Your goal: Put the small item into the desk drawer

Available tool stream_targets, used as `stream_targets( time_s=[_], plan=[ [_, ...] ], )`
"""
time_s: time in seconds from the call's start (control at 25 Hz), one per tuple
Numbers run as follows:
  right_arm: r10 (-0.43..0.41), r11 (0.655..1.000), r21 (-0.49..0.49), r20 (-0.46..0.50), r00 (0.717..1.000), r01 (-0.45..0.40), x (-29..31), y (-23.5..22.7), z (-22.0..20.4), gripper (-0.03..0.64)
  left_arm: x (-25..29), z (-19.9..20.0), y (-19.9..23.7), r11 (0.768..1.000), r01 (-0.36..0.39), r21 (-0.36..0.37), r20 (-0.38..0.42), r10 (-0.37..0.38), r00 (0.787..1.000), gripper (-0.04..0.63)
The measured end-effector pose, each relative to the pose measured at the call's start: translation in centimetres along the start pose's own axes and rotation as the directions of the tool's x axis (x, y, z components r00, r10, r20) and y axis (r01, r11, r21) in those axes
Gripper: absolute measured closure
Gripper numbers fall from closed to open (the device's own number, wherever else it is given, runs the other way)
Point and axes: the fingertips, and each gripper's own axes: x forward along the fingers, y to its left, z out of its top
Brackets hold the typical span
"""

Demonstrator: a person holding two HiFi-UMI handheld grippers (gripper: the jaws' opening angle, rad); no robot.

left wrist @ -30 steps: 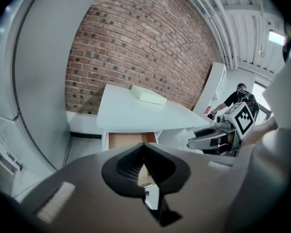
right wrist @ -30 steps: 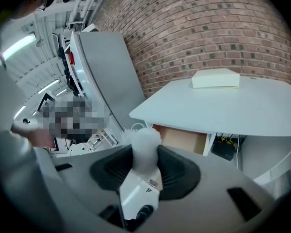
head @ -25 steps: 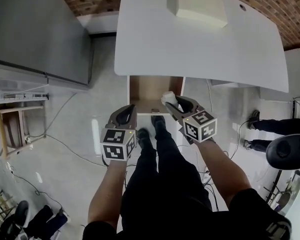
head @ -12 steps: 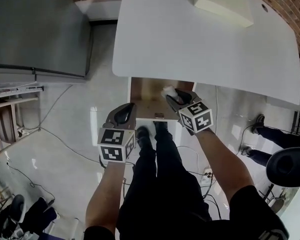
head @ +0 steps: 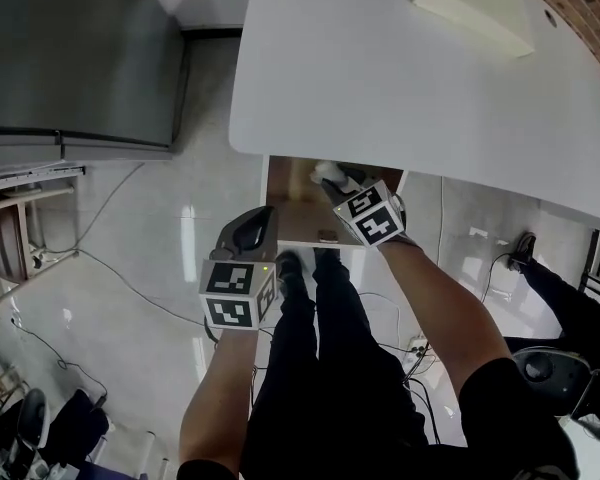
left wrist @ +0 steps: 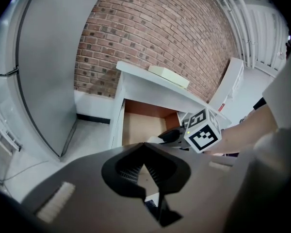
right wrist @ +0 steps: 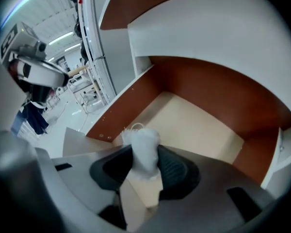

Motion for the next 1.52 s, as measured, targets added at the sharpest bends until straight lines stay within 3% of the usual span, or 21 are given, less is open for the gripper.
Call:
stream_targets(
  time_s=[0.2, 0.52, 0.76, 1.04, 1.32, 1.52],
  plan=[
    [-0.053, 0.991, -0.127, -0.084, 0.995, 0.042, 3.0, -1.4, -0.9, 0.465, -0.6, -1.3, 0.4, 1.0, -0.011, -0.02, -0.013, 0.011, 1.0, 0.583],
    [-0.092, 0.98, -0.187, -0.155, 0.984, 0.062, 5.3, -2.8, -2.4, 0.456, -1.3, -2.4, 1.3, 0.999, -0.032, -0.037, -0.02, 0.031, 0.999, 0.583],
    [-0.044, 0.992, -0.124, -0.16, 0.986, 0.024, 4.3, -1.7, -2.0, 0.428, -1.9, -2.2, 1.4, 0.998, -0.038, -0.057, -0.026, 0.036, 0.999, 0.583],
    [-0.008, 0.999, -0.04, -0.096, 0.995, 0.004, -3.1, 2.0, -1.1, 0.426, -5.4, 2.0, -0.7, 0.999, -0.021, -0.03, 0.001, 0.021, 1.0, 0.583],
    [-0.069, 0.991, 0.112, 0.014, 0.998, 0.067, -12.6, 3.9, 1.1, 0.452, -10.2, 8.2, -2.5, 0.999, -0.01, 0.034, 0.084, 0.007, 0.996, 0.583],
    [-0.151, 0.968, 0.217, 0.119, 0.981, 0.123, -20.4, 4.7, 3.3, 0.503, -14.3, 10.1, -4.1, 0.998, 0.005, 0.057, 0.116, -0.012, 0.993, 0.583]
  ],
)
